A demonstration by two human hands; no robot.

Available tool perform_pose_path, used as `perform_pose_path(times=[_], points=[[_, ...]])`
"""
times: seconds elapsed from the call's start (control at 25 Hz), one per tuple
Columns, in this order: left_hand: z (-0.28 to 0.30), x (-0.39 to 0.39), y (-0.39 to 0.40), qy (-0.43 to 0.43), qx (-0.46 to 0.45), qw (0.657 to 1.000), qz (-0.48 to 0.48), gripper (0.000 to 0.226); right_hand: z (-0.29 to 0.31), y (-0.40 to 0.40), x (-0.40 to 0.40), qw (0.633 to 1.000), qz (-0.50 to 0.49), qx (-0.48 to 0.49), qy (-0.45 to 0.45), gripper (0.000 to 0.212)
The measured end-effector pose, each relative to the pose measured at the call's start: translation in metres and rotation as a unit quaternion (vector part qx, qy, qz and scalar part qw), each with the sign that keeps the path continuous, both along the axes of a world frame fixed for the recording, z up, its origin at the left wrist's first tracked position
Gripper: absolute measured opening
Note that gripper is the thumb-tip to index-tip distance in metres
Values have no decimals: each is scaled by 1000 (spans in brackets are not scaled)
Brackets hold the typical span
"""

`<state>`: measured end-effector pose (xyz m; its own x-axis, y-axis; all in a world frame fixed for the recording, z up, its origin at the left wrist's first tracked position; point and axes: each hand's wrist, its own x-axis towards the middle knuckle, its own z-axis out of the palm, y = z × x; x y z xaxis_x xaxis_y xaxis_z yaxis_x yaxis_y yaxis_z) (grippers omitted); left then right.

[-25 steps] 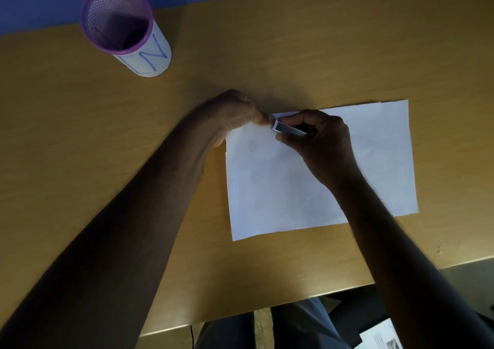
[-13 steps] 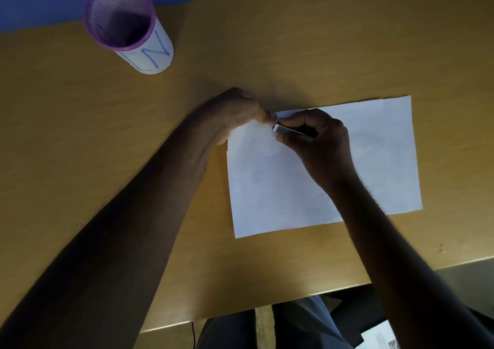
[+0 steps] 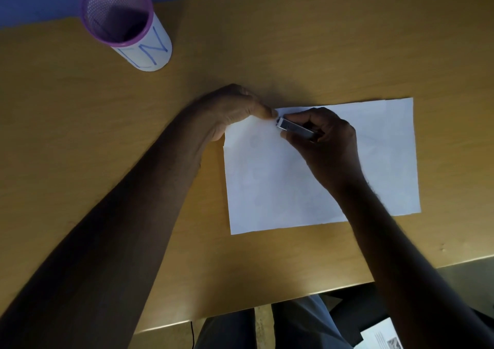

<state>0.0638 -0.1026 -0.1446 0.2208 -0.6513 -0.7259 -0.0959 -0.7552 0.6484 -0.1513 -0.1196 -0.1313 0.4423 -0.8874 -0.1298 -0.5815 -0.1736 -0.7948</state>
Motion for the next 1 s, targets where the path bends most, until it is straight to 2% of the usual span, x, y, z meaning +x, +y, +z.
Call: perform_pose_path(times=[0.44,0.64,1.0], points=[[8,-7,0,28,7,999,19,46,1,-4,7,999,8,-17,41,23],[11,-7,-1,29,8,999,28,42,2,-7,11,999,-1,43,13,25],[14,-11,-1,46,3,999,29,55,-4,-7,6,994,-7,104,-30,27]])
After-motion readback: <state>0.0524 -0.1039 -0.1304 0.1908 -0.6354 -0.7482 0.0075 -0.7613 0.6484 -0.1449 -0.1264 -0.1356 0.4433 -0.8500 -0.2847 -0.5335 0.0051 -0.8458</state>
